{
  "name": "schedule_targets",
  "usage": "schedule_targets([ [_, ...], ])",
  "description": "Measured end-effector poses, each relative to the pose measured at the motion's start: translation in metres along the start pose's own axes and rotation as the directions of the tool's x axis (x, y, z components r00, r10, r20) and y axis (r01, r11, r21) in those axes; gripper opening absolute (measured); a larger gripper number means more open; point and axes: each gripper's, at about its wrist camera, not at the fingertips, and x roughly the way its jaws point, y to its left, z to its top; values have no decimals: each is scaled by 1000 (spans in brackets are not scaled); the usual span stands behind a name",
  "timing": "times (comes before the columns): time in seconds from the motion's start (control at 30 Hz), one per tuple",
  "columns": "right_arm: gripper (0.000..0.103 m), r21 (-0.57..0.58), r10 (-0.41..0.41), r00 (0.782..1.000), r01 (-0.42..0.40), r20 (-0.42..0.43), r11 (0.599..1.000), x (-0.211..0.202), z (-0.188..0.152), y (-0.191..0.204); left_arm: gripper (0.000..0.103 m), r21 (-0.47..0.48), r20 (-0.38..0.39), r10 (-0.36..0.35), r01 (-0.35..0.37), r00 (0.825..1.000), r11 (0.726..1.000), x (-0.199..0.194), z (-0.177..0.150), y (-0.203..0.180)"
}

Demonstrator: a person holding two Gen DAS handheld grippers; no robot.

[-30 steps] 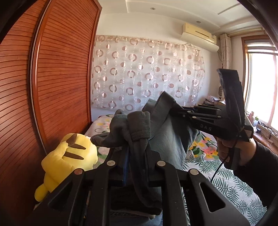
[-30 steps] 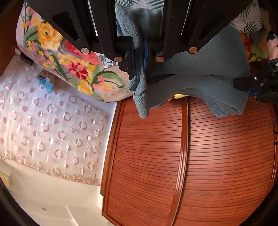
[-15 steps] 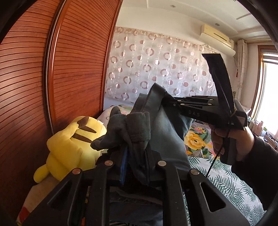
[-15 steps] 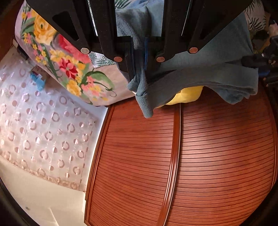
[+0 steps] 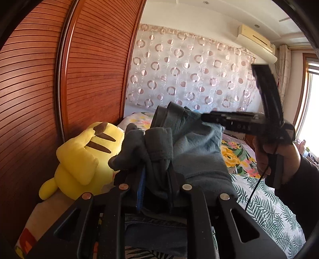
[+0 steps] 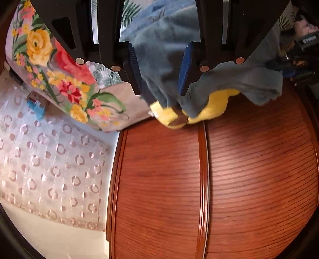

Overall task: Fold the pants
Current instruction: 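Carry the shorts with both grippers onto the stack of folded jeans, then open both grippers and release the shorts onto the clothes stack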

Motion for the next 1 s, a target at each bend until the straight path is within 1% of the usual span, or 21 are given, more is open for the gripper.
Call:
schedule_targets([
  [0.07, 38, 5, -28, 999, 28, -35, 1000, 6, -9, -7, 23, 1, -6, 2, -2, 1000, 1000, 0, -1, 1],
  [0.2, 38, 45, -65, 996, 68, -58, 997, 14, -15, -22, 29, 5, -19, 10, -10, 1000, 1000, 0, 0, 2],
  [0.27, 38, 75, -52, 997, 57, -62, 996, 15, -17, -24, 37, 7, -14, 15, -15, 1000, 1000, -3, 0, 2],
  [0.3, 38, 85, -52, 997, 57, -62, 995, 14, -17, -23, 39, 7, -10, 17, -17, 1000, 1000, -5, 0, 2],
  [0.33, 38, 88, -52, 997, 58, -59, 994, 15, -15, -21, 45, 6, -6, 19, -19, 1000, 1000, -7, 1, 3],
  [0.4, 38, 93, -48, 998, 52, -47, 994, 8, -15, -15, 47, 7, -5, 22, -22, 1000, 1000, -9, -1, 4],
  [0.43, 38, 95, -45, 998, 49, -43, 994, 7, -14, -13, 50, 9, -8, 23, -23, 1000, 1000, -9, -1, 4],
  [0.5, 39, 104, -36, 999, 39, -31, 994, 1, -19, -10, 63, 14, -11, 23, -23, 1000, 1000, -11, -1, 5],
  [0.53, 39, 106, -31, 999, 34, -25, 994, -3, -21, -8, 75, 20, -9, 22, -22, 1000, 1000, -12, -1, 4],
  [0.57, 38, 108, -27, 999, 29, -19, 994, -7, -22, -5, 78, 26, -8, 22, -22, 1000, 999, -14, -2, 3],
  [0.63, 39, 110, -18, 1000, 19, -11, 994, -14, -28, -3, 79, 48, -15, 15, -14, 1000, 999, -16, -3, 0],
  [0.67, 39, 112, -12, 1000, 12, -6, 994, -18, -29, 1, 83, 55, -25, 11, -10, 1000, 998, -16, -3, -1],
  [0.8, 38, 115, -2, 1000, 1, 5, 993, -30, -38, 6, 90, 69, -22, 3, -1, 1000, 998, -22, -6, -6],
  [0.87, 39, 119, 0, 1000, -1, 8, 993, -35, -42, 8, 100, 82, -13, 5, -4, 1000, 997, -25, -6, -9],
  [0.9, 39, 121, 2, 1000, -3, 9, 993, -38, -43, 9, 102, 91, -11, 9, -8, 1000, 996, -26, -7, -11],
  [1.0, 39, 131, -2, 1000, 0, 10, 991, -45, -48, 13, 102, 108, -13, 8, -7, 1000, 994, -30, -7, -14],
])
